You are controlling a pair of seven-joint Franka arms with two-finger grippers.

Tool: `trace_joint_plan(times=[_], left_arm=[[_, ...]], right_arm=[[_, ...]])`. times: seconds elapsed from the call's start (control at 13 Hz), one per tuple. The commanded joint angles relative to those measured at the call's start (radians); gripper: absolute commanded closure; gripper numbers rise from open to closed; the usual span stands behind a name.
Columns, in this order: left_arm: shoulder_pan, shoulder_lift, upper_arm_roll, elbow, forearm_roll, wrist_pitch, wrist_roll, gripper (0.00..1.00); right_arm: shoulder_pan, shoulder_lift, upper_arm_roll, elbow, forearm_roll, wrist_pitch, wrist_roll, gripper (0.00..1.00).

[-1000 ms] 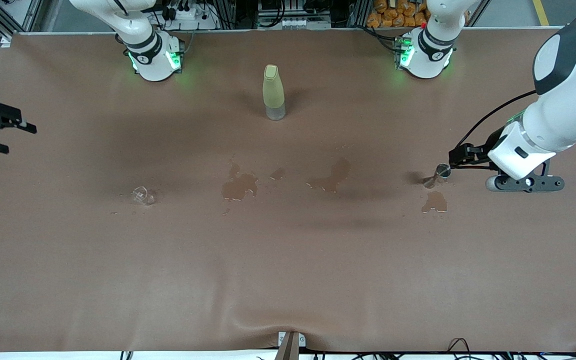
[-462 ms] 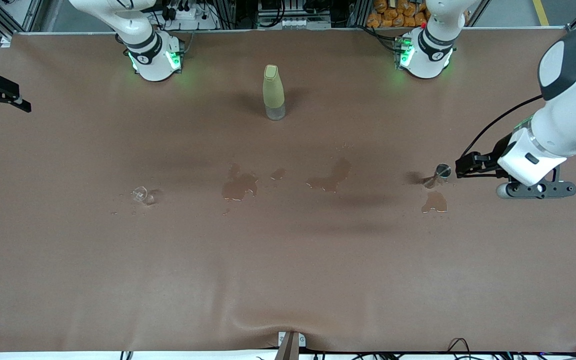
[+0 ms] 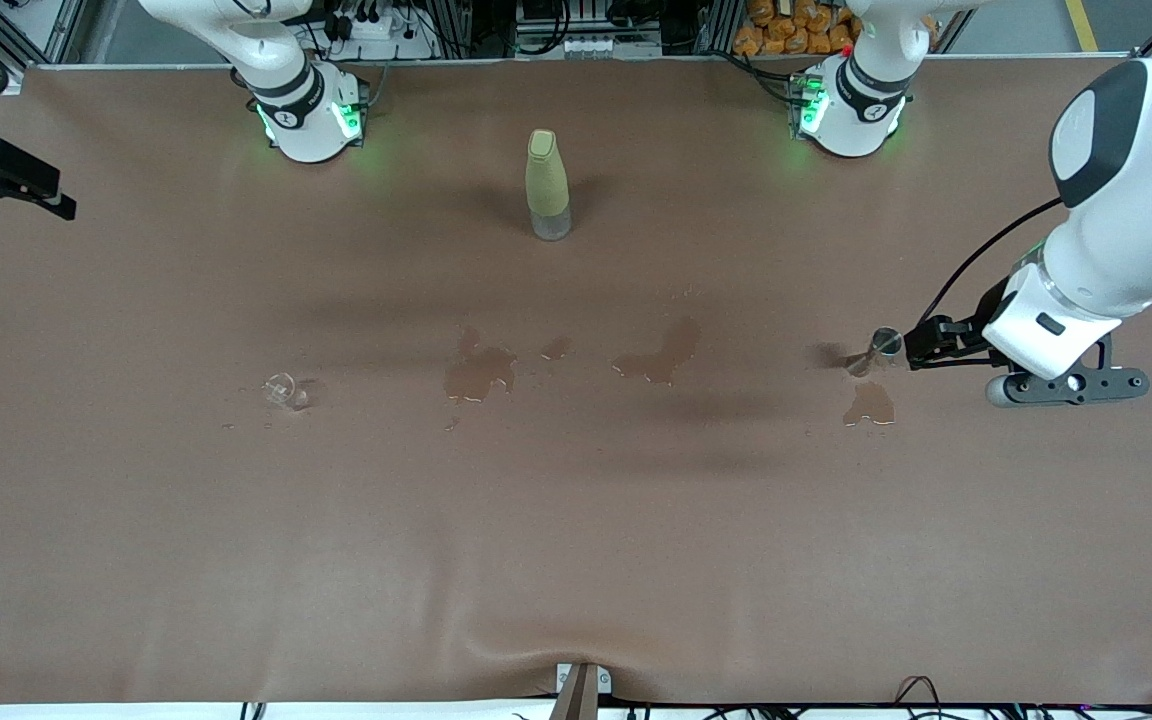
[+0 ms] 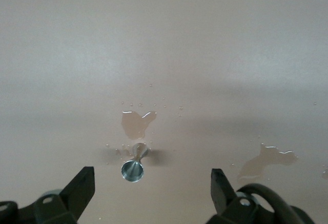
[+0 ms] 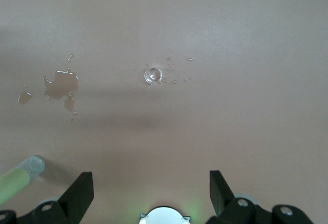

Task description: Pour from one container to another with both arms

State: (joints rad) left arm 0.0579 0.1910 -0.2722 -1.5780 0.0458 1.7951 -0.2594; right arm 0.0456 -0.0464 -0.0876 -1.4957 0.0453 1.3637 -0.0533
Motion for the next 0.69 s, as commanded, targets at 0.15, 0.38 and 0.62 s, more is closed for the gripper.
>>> trace_joint_plan(times=[0.15, 0.38, 0.62], left_arm=[[-0.058, -0.096, 0.076, -0.154, -0.041, 0.158, 0.017, 0.00], [-0.046, -0.097, 0.076, -0.137, -0.043, 0.155, 0.052, 0.00], [-0.039, -0.094, 0.076, -0.128, -0.043, 0.155, 0.065, 0.00]], right_arm=[[-0.058, 0.013, 0.032, 0.018, -0.025, -0.009, 0.029, 0.00], [-0.096, 0.005, 0.041, 0.005, -0.019, 0.044, 0.023, 0.00], [-0.118, 0.002, 0.077, -0.006, -0.024, 0.049, 0.033, 0.00]])
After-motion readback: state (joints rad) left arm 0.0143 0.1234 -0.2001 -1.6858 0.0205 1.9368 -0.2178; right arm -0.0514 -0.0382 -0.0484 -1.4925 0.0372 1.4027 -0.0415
